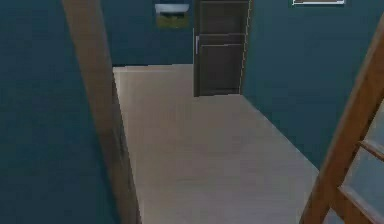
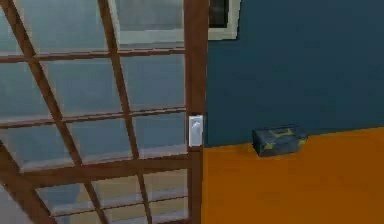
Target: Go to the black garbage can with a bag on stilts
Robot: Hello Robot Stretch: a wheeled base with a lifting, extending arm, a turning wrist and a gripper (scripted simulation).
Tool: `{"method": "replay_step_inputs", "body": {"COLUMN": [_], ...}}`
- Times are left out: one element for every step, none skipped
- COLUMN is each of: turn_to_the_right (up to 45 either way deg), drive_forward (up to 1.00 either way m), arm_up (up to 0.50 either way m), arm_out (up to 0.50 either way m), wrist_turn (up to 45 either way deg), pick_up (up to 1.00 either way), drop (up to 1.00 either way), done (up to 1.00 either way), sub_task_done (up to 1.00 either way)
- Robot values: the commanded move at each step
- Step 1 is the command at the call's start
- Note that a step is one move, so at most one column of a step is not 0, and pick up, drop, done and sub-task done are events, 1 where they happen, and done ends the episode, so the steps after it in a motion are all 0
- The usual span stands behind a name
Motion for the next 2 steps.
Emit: {"method": "replay_step_inputs", "body": {"turn_to_the_right": [33.0, 0.0], "drive_forward": [0.00, 0.35], "arm_up": [0.00, 0.00], "arm_out": [0.00, 0.00], "wrist_turn": [0.0, 0.0], "pick_up": [0.00, 0.00], "drop": [0.00, 0.00], "done": [0.00, 0.00], "sub_task_done": [0.00, 0.00]}}
